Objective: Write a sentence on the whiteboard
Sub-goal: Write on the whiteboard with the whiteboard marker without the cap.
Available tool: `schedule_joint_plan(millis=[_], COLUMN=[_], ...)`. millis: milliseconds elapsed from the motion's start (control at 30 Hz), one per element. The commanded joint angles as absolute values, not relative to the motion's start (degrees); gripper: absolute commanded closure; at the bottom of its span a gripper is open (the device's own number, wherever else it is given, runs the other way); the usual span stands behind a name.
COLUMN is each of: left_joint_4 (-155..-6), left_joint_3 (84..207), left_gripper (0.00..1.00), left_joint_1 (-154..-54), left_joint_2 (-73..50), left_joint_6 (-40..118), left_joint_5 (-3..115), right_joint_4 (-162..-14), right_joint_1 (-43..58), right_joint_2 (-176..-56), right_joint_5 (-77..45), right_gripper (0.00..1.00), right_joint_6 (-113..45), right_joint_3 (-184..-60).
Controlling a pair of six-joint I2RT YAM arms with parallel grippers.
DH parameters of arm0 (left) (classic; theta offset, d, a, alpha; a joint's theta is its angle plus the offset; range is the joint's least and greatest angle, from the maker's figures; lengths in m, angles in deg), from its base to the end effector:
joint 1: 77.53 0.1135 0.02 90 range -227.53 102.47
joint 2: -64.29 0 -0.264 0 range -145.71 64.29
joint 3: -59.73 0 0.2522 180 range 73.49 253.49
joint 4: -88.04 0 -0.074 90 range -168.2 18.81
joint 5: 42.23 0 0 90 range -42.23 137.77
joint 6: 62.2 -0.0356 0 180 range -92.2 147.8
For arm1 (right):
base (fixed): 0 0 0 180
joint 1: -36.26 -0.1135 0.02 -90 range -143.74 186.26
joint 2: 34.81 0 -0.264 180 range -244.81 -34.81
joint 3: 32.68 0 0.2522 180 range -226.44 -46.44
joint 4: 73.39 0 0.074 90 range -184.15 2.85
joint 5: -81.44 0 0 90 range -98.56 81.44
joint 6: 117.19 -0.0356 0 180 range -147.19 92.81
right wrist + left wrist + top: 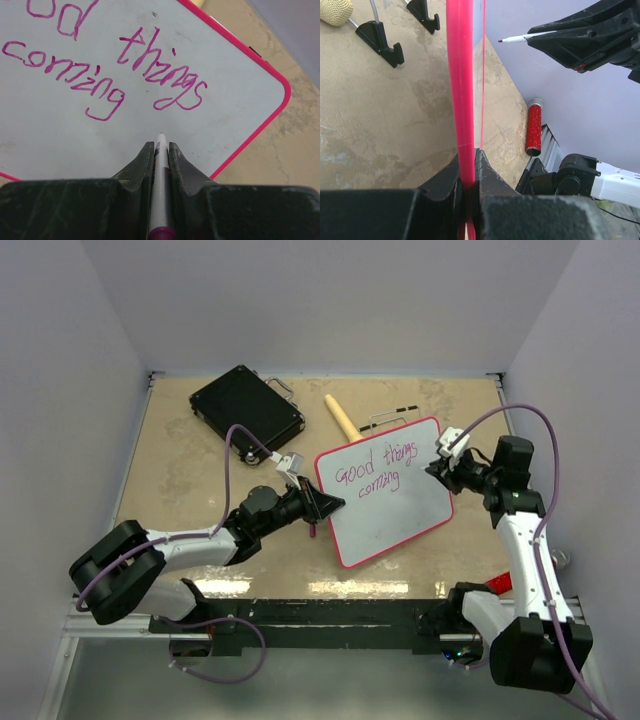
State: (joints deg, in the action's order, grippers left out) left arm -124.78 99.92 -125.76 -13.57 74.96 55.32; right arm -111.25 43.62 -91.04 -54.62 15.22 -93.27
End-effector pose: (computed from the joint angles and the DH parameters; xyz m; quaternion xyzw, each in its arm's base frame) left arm 0.1784 -0.2067 0.2082 0.0514 0.7343 -0.5319 0.4185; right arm 0.2086 -0.0011 0.2977 -0.4207 0.7173 0.1293 0.5402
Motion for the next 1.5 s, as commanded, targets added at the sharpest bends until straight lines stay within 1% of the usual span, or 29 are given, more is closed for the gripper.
schedule_joint_plan(millis=[0,200,500,967,1467], left_joint_4=[-126.97,-127.94,-128.56,-128.91,-129.79], left_joint_3=[101.44,100.74,101.09,100.65,100.82], left_gripper=[1.0,1.0,1.0,1.0,1.0], left_joint_1=[-125.7,-125.7,-125.78,-125.78,-125.61], left_joint_2=[-12.87,-13.22,-14.28,-14.46,-15.42], left_joint_6=[73.95,74.47,74.38,74.65,74.74], left_joint_5=[58.23,58.49,59.73,59.29,59.99], right_joint_4=[-107.98,-109.56,-109.12,-106.13,-102.62], right_joint_1=[44.61,44.61,44.61,44.7,44.7], right_joint_2=[-90.88,-92.29,-91.85,-90.1,-92.47], right_joint_5=[-57.16,-60.32,-61.12,-59.36,-56.81], right_gripper=[1.0,1.0,1.0,1.0,1.0], right_joint_6=[16.92,21.58,20.27,16.75,14.2], right_joint_3=[-90.83,-89.6,-88.81,-87.93,-87.57])
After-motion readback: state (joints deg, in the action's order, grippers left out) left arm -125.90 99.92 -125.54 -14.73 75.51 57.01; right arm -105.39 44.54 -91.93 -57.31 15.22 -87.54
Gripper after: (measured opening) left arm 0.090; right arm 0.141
